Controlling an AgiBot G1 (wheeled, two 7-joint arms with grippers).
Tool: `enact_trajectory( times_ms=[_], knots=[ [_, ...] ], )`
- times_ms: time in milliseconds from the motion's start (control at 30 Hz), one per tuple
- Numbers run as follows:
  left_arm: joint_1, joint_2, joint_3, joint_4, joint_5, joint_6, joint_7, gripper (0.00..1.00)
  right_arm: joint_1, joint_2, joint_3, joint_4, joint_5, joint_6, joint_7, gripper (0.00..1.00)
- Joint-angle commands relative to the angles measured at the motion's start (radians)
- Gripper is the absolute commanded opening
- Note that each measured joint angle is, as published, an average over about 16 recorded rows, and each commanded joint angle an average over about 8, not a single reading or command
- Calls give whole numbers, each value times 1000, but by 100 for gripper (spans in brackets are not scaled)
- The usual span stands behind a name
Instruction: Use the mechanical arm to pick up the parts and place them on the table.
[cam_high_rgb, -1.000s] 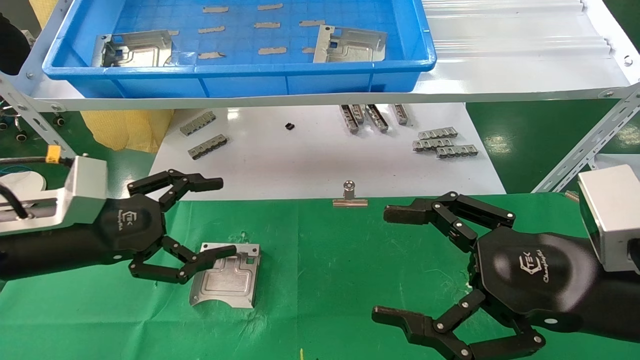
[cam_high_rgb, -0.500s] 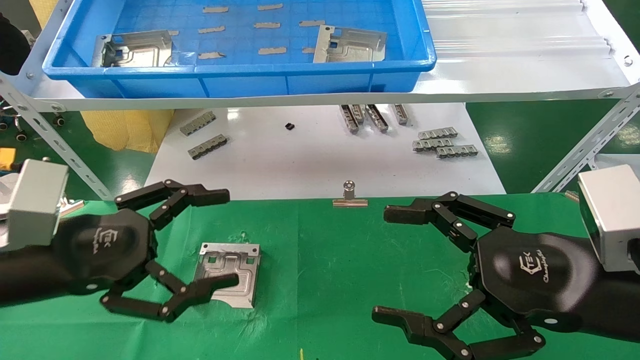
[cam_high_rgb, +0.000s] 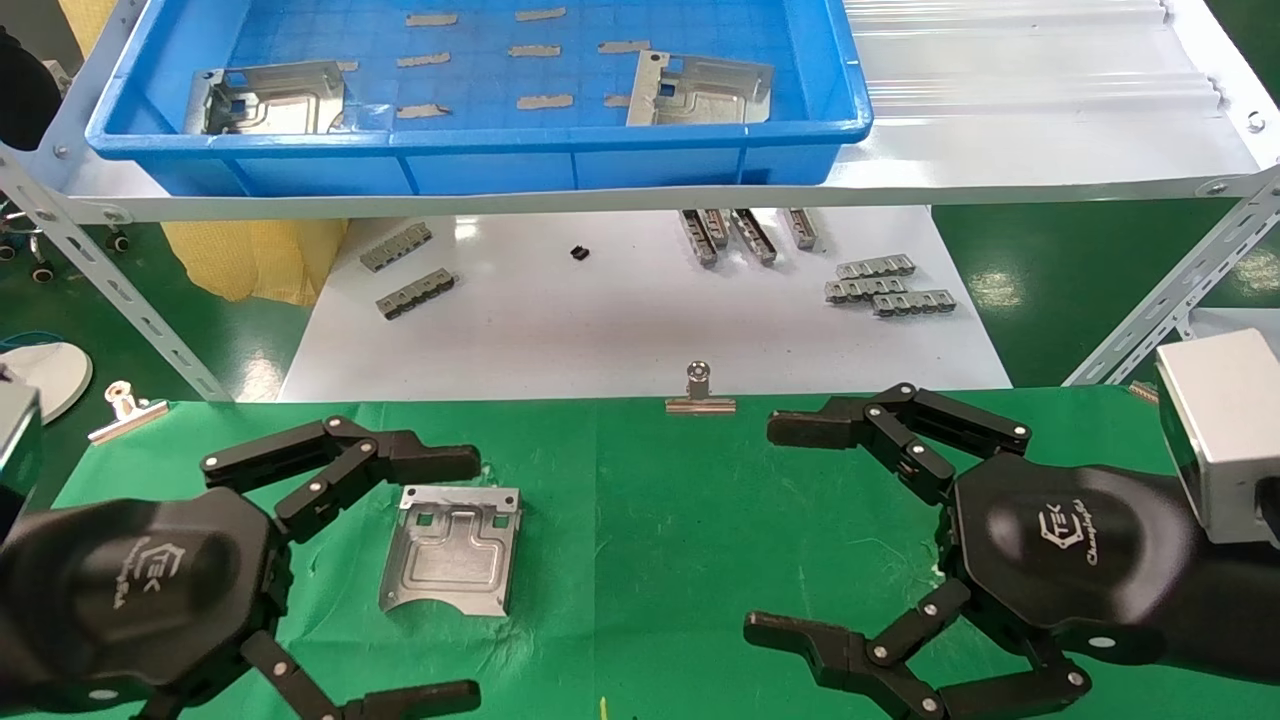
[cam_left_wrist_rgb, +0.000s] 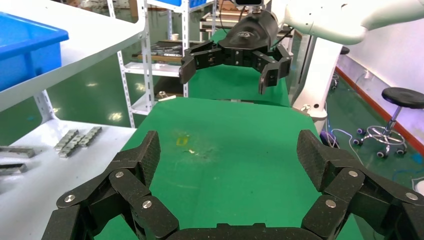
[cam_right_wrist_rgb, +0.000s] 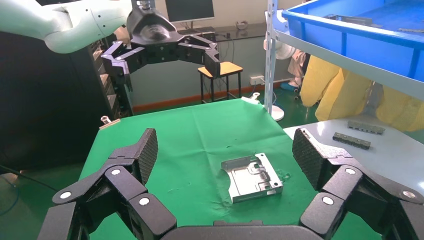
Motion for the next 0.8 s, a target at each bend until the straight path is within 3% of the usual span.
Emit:
enact_trajectory(
  times_ms=[33, 800],
  knots=[
    [11, -6, -8, -21, -8, -1, -10, 100, 0, 0, 0, 0, 0, 0, 0, 100],
    [-6, 3, 5, 13, 5, 0, 4, 100, 0, 0, 0, 0, 0, 0, 0, 100]
  ],
)
